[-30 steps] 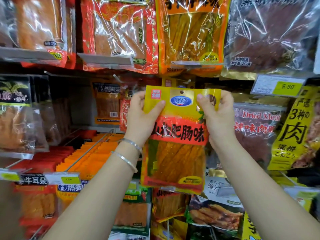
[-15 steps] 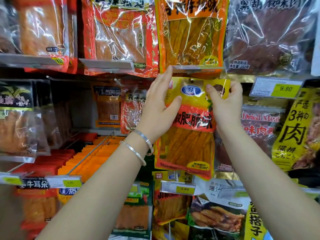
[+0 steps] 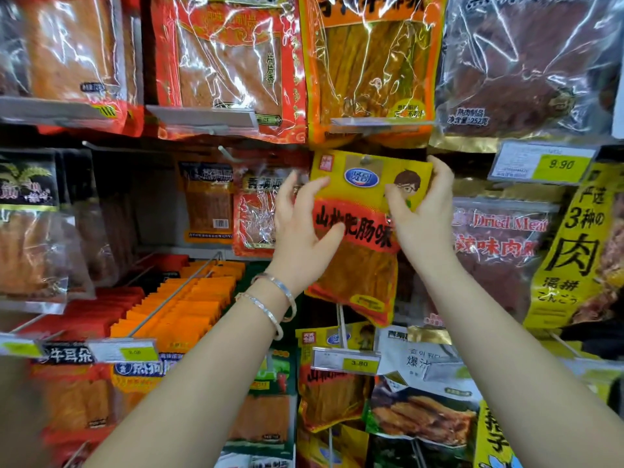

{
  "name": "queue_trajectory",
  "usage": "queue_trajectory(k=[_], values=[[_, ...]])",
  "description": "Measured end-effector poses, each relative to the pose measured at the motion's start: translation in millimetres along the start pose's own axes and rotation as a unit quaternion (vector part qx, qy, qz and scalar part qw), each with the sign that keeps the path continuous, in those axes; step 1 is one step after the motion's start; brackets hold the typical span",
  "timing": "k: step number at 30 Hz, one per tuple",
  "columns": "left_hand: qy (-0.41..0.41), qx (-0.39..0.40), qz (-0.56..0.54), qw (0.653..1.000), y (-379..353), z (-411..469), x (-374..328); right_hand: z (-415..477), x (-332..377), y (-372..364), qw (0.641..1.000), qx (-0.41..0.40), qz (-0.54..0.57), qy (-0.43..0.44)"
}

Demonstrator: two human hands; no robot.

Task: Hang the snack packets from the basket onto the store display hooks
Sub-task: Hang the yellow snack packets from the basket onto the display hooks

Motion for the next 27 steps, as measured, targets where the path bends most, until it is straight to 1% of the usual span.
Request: queue_trajectory(k=[2,4,7,10,14,16,20,25,27], values=[[0.062,0.043,-0.029,0.997,-11.8,-9.6,26.7,-16.2,-1.8,1.6,0.995,-0.007,-0.081,0.059],[0.091,0.083,-0.055,0.991,-21.3,-19.0,47.7,-32.8,-5.6,1.9,0.978,-0.002,-0.174,0.116],[0.1,0.093,-0.065,0.989,-28.9,-25.8,69.6,-51.8,-16.7,-4.8,0.928,0.026,-0.331,0.166],[0.098,0.1,-0.06,0.988,-34.6,-26.1,84.3,-63.1,-27.7,-14.5,0.892,0.064,-0.403,0.196],[0.085,0.103,-0.047,0.99,-41.5,-23.7,98.1,-59.9,-38.3,-22.1,0.867,0.1,-0.464,0.151],[0.106,0.123,-0.047,0.986,-46.4,-20.6,104.8,-51.2,-40.3,-27.2,0.856,0.115,-0.488,0.128],[0.146,0.177,-0.021,0.973,-56.8,-7.0,114.9,-25.9,-43.1,-46.5,0.816,0.173,-0.545,0.086],[0.21,0.213,0.001,0.954,-60.3,16.1,126.7,3.3,-59.4,-78.3,0.797,0.277,-0.537,-0.01],[0.23,0.232,0.01,0.945,-58.9,23.5,132.2,8.9,-64.2,-84.9,0.791,0.307,-0.528,-0.039]])
Point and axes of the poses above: each hand's wrist, its own z-axis towards the middle knuckle, its own y-axis out of the back of the hand, x = y × z, the point moved 4 cm from there along z, towards the middle knuckle, and after that the axes turned 8 degrees about x, right-handed, at the moved point
